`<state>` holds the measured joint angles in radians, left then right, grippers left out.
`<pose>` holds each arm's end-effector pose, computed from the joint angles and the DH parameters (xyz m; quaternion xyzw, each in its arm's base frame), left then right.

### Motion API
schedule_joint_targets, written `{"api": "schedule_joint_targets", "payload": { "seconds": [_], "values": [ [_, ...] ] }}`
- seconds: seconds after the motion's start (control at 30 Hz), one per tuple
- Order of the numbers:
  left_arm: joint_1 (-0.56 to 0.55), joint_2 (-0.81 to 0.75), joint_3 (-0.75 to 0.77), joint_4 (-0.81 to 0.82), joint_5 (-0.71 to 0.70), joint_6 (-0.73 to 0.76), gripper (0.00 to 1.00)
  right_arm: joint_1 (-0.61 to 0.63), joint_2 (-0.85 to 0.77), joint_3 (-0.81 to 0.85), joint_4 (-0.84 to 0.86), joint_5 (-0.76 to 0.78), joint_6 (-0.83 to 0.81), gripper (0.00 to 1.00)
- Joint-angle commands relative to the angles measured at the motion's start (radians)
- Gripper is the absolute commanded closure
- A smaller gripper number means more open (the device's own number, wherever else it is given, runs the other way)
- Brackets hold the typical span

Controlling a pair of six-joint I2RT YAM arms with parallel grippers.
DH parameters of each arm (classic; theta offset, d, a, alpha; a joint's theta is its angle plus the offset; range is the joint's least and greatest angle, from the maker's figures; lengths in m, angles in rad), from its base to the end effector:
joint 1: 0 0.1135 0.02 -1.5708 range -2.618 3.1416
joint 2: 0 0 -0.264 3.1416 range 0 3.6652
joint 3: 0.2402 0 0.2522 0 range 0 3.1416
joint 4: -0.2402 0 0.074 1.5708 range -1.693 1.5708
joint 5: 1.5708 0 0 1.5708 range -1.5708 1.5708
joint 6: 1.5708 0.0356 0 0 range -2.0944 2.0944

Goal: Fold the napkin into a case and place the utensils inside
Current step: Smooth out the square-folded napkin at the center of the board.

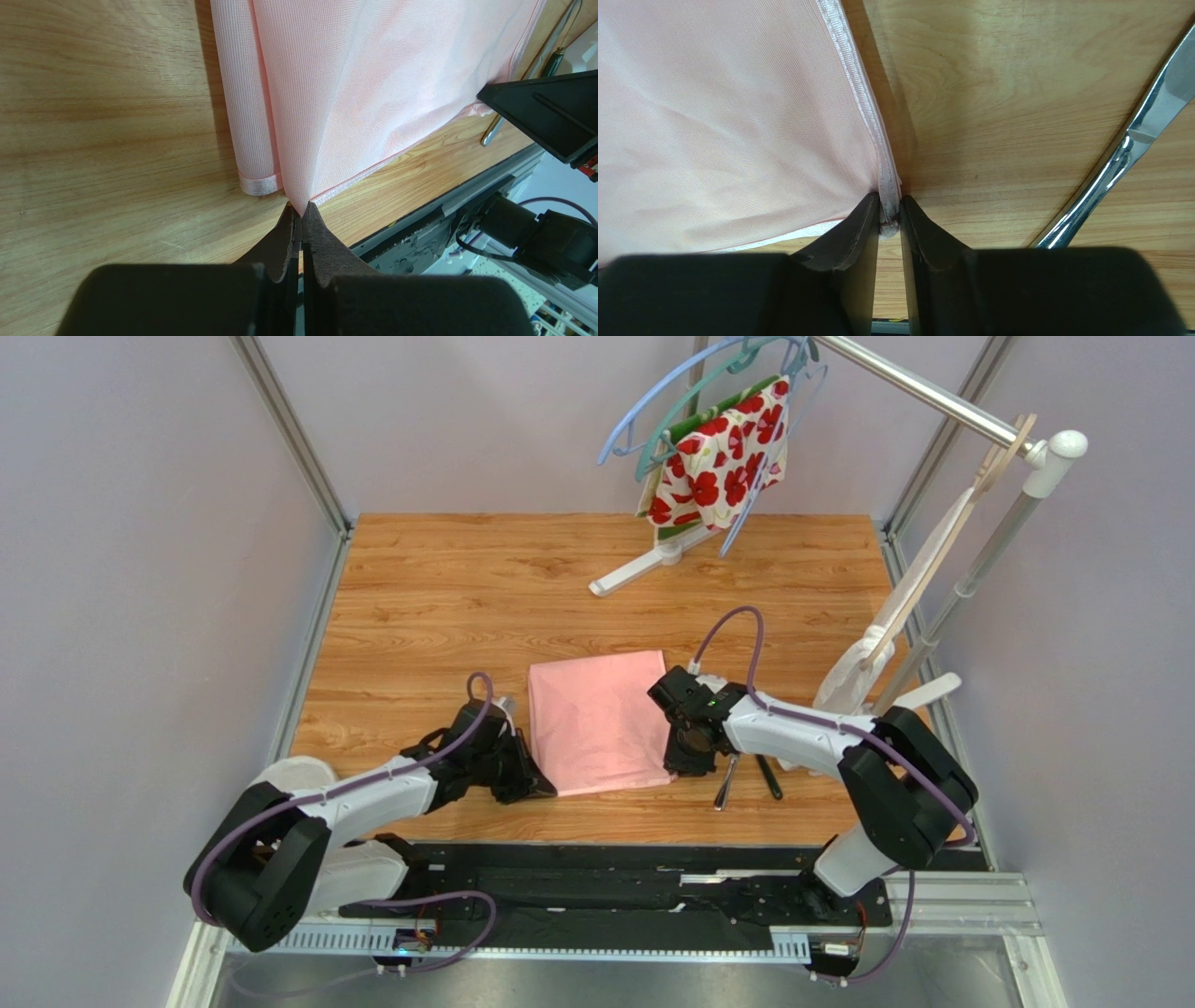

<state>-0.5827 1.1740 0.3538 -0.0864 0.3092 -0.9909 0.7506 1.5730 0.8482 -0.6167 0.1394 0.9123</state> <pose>0.1572 -0.1166 0.1338 -0.1402 0.9249 -0.3309 0.1244 0.1998 0.1796 0.1536 0.0880 0.9871 0.0377 0.1280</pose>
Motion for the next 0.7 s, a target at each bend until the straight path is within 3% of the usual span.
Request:
{"api": "schedule_joint_targets", "payload": {
  "seconds": [0.0, 0.13, 0.3, 0.47, 0.67],
  "values": [
    [-0.002, -0.010, -0.010, 0.036, 0.022, 0.031, 1.00, 0.004, 0.044, -0.066, 0.001, 0.100, 0.034, 0.83],
    [-0.003, -0.025, -0.003, 0.033, 0.034, 0.049, 1.00, 0.006, -0.030, -0.074, -0.015, 0.123, 0.022, 0.86],
    [-0.003, -0.080, 0.036, -0.053, 0.019, 0.081, 1.00, 0.007, -0.114, -0.048, -0.061, 0.131, -0.024, 1.00],
    [-0.003, -0.181, 0.117, -0.168, -0.019, 0.113, 1.00, 0.004, -0.217, -0.002, -0.100, 0.118, -0.093, 1.00],
    [0.012, -0.202, 0.232, -0.257, -0.059, 0.133, 1.00, -0.031, -0.216, 0.100, -0.091, 0.066, -0.177, 1.00]
  ]
}}
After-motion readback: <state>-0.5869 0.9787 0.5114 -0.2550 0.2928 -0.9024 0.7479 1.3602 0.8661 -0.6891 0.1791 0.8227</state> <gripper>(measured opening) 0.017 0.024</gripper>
